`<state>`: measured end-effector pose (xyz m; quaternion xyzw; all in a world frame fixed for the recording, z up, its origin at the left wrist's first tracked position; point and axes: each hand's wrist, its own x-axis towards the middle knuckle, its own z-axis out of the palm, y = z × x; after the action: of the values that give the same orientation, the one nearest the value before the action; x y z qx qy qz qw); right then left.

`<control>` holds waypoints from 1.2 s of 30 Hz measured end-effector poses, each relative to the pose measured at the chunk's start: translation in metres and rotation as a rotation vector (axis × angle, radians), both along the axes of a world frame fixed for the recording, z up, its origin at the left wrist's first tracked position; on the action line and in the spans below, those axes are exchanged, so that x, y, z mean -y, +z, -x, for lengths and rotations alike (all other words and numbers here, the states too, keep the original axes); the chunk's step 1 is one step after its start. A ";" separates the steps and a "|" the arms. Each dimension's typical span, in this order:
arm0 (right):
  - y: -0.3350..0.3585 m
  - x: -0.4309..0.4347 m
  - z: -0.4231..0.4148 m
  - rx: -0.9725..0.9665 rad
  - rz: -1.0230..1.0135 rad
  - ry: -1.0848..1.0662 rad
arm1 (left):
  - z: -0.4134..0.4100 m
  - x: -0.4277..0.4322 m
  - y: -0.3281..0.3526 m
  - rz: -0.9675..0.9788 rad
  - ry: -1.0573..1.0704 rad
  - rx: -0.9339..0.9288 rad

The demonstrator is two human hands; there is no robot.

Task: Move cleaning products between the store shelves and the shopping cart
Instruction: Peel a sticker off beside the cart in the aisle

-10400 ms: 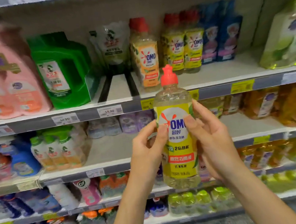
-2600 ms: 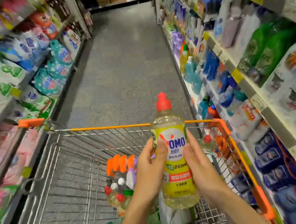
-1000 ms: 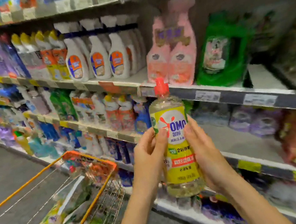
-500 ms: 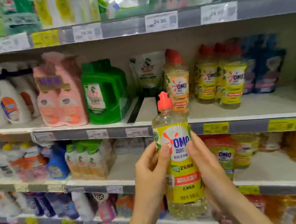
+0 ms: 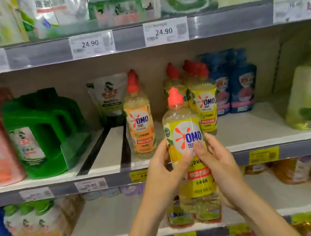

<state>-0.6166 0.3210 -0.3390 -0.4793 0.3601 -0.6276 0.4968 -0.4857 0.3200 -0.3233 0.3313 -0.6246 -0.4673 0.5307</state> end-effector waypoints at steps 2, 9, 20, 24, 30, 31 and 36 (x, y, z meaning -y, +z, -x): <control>0.005 0.021 0.003 -0.007 0.019 -0.032 | 0.004 0.028 0.006 0.037 -0.015 0.016; 0.026 0.086 0.020 -0.139 0.144 -0.145 | 0.015 0.113 0.021 0.115 -0.066 0.131; -0.002 0.132 0.034 -0.175 0.088 -0.137 | 0.026 0.162 -0.015 0.150 0.089 0.258; -0.006 0.126 0.047 -0.454 0.098 -0.088 | 0.019 0.159 -0.017 0.111 0.071 0.284; -0.004 0.128 0.047 -0.851 0.094 -0.330 | 0.026 0.167 -0.021 0.132 0.144 0.346; -0.002 0.129 0.045 -0.876 0.081 -0.364 | 0.028 0.173 -0.022 0.117 0.162 0.349; 0.008 0.136 0.036 -1.054 -0.040 -0.465 | 0.035 0.199 -0.024 0.023 0.138 0.349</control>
<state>-0.6521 0.1847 -0.3314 -0.6259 0.6669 -0.3897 0.1082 -0.5203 0.1208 -0.3470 0.4434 -0.6882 -0.3580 0.4490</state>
